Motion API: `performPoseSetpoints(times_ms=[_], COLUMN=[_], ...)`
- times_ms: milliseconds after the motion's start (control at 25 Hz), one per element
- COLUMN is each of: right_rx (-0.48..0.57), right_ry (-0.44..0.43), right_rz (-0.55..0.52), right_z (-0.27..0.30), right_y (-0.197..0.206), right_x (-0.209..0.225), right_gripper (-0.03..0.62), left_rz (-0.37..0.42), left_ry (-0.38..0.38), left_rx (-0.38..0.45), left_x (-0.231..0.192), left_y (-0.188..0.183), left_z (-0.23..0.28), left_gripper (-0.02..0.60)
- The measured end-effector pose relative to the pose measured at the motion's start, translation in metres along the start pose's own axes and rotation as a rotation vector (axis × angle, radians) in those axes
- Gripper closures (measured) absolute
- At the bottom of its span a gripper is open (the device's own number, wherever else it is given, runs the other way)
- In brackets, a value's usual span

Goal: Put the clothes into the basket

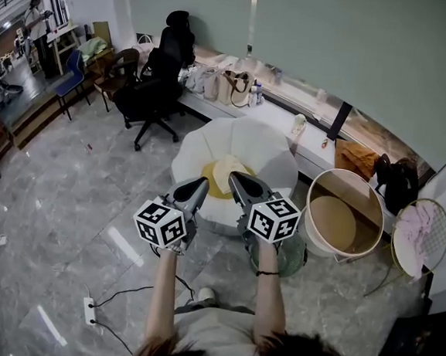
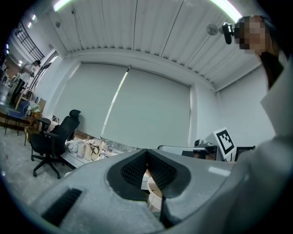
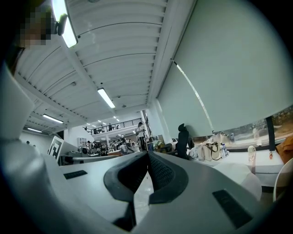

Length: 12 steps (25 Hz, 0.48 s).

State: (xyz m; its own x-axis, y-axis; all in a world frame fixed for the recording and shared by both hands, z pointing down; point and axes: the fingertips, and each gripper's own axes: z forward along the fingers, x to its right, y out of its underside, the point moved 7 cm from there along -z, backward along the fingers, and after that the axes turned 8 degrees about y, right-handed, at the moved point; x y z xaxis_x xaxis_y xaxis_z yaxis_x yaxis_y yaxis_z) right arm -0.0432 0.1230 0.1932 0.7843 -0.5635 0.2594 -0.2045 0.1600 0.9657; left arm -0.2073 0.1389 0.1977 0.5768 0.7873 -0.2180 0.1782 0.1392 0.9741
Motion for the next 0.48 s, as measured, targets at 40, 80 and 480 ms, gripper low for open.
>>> performPoseSetpoints(times_ms=[40,80,480], right_rx=[0.000,0.001,-0.007], right_ry=[0.000,0.000,0.057], right_rz=[0.003,0.009,0.052], right_z=[0.006,0.013,0.046], right_y=[0.001,0.002,0.017], right_x=[-0.001,-0.001,0.015], right_gripper=[0.585,0.585,0.585], left_rz=[-0.002,-0.006,-0.052], left_ry=[0.002,0.005,0.026], left_rx=[0.002,0.003,-0.006], left_x=[-0.007,-0.013,-0.061], left_y=[-0.001,-0.001,0.004], left_z=[0.000,0.000,0.006], left_gripper=[0.571,0.571,0.571])
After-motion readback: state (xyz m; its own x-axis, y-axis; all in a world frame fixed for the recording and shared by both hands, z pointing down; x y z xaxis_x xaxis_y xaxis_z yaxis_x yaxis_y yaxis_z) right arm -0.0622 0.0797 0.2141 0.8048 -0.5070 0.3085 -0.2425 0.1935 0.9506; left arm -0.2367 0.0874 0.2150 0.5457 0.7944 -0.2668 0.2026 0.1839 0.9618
